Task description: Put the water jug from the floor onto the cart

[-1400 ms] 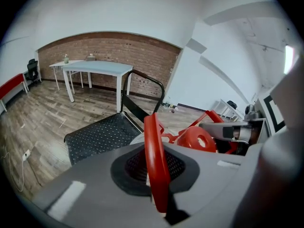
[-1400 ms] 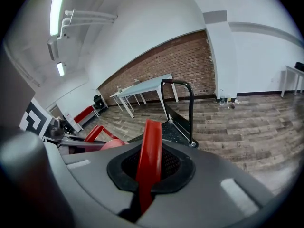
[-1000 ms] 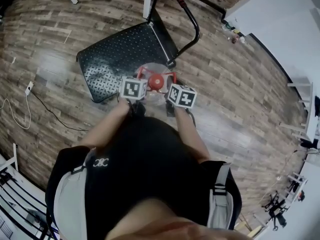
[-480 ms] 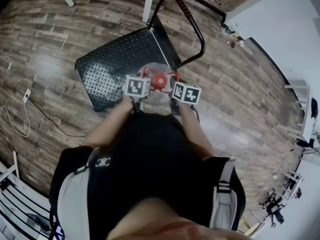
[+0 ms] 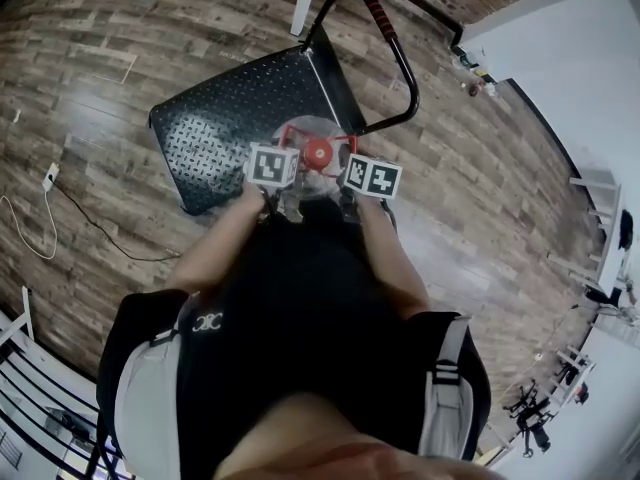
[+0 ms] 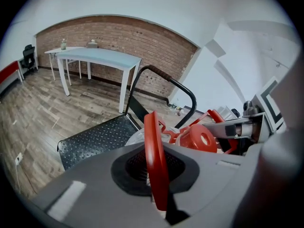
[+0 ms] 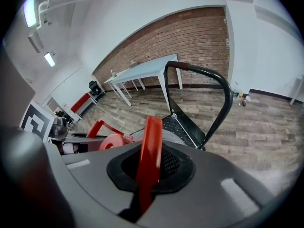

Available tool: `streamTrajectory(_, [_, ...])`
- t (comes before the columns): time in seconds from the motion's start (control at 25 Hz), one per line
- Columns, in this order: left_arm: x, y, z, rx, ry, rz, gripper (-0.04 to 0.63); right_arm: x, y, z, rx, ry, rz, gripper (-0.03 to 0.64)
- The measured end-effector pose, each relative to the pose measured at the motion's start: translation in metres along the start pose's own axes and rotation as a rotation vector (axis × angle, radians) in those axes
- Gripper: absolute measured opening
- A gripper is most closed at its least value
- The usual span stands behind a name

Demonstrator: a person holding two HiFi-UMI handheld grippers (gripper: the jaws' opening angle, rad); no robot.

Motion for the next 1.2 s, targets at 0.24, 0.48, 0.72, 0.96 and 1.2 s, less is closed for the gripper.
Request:
streamTrajectory(0.24, [-0.018,-0.002,-0.008,0.004,-0.055,-0.030,0.009,-0.022,-0.007,0.009,0.034,-0.025,-0.051,0.021])
streamTrajectory(0.48, [-0.041,-0.019,-0.009,-0.013,-0.120,-0.051,0.011,-0.047,-0.021,0.026,0.072,-0.040,-0.095,0.025])
streamTrajectory(0.72, [-0.076,-0.011,-0.010,-0.042,-0.172,-0.144,0.023,-0.080,-0.024,0.042,0.124,-0.066,-0.137,0.025])
streamTrajectory(0.96, [-0.105,-0.005,-0.017,-0.028,-0.202,-0.210,0.029,-0.111,-0.027,0.055,0.148,-0.073,-0.186,0.025])
streamTrajectory(1.2, [-0.132,0.004,-0.026,0.033,-0.199,-0.247,0.034,-0.139,-0.018,0.070,0.191,-0.084,-0.236,0.025])
Point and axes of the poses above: the fingertips, and each gripper's own axes: x backward along the fingers, z to its right, y out of its underside, the point moved 3 cm from there along x, backward along the fingers, and after that the axes turned 8 degrees about -y, right-handed, at the moved point
